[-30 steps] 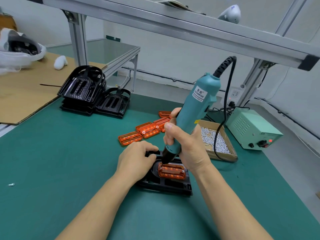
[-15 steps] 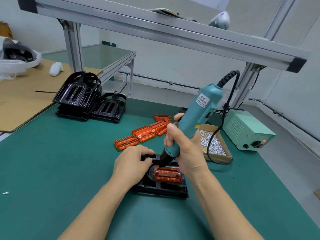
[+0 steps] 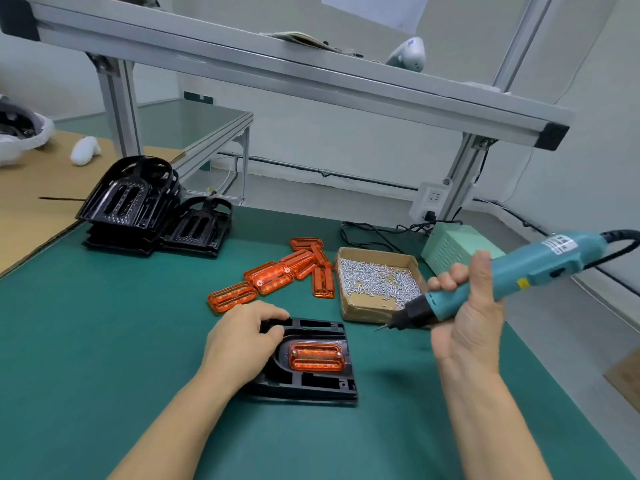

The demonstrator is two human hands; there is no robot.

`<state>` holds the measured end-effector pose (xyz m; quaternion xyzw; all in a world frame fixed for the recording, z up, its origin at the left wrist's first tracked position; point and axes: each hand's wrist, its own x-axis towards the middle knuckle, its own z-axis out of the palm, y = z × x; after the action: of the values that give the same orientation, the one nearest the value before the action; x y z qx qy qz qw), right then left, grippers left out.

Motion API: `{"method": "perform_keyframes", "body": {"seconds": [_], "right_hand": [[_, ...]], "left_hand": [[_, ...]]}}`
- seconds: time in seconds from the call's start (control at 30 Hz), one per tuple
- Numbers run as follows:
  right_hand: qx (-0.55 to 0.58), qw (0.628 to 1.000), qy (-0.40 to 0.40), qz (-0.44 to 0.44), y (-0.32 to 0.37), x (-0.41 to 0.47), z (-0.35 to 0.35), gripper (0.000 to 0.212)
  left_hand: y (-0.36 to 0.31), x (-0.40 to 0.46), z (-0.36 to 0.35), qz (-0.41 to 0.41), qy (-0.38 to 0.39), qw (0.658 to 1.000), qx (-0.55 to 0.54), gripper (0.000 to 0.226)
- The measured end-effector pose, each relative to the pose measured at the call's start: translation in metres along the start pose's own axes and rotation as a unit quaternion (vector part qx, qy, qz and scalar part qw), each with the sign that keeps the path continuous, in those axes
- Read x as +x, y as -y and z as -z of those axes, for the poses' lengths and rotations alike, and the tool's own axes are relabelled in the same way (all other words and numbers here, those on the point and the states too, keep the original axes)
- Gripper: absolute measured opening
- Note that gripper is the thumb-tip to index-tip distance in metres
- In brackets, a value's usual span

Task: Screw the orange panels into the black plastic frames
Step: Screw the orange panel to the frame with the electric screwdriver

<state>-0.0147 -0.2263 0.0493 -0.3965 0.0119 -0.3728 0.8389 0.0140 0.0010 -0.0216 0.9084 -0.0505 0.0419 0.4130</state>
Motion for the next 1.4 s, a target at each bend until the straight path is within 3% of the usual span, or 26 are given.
{"method": "perform_keyframes", "body": {"seconds": [0.2, 0.5, 0.63, 0.77, 0.9, 1.13, 1.2, 1.4], "right_hand": [[-0.066, 0.995, -0.077, 0.008, 0.046, 0.02, 0.048, 0.022], [-0.33, 0.924, -0.079, -0.175, 0.098, 0.044, 0.118, 0.019], [-0.465, 0.852, -0.05, -0.235, 0.105, 0.042, 0.133, 0.023], [-0.603, 0.762, -0.02, -0.237, 0.101, 0.04, 0.139, 0.035], [-0.737, 0.641, 0.028, -0.213, 0.091, 0.042, 0.144, 0.041], [-0.86, 0.467, 0.076, -0.191, 0.067, 0.049, 0.14, 0.042], [-0.88, 0.434, 0.073, -0.179, 0.061, 0.051, 0.137, 0.043], [-0.904, 0.393, 0.065, -0.157, 0.046, 0.054, 0.129, 0.046]], "left_hand": [[0.0, 0.0, 0.0, -0.004, 0.001, 1.0, 0.0, 0.023], [-0.001, -0.001, 0.001, 0.001, 0.0, 1.0, 0.008, 0.023], [-0.002, -0.002, 0.002, 0.001, -0.001, 1.0, 0.009, 0.023], [-0.003, -0.003, 0.002, 0.001, 0.002, 1.0, 0.008, 0.022], [-0.004, -0.003, 0.002, 0.0, 0.002, 1.0, 0.004, 0.022], [-0.004, -0.003, 0.003, 0.002, 0.004, 1.0, -0.003, 0.022], [-0.004, -0.003, 0.003, 0.002, 0.004, 1.0, -0.005, 0.022], [-0.005, -0.003, 0.003, 0.002, 0.004, 1.0, -0.008, 0.021]]}}
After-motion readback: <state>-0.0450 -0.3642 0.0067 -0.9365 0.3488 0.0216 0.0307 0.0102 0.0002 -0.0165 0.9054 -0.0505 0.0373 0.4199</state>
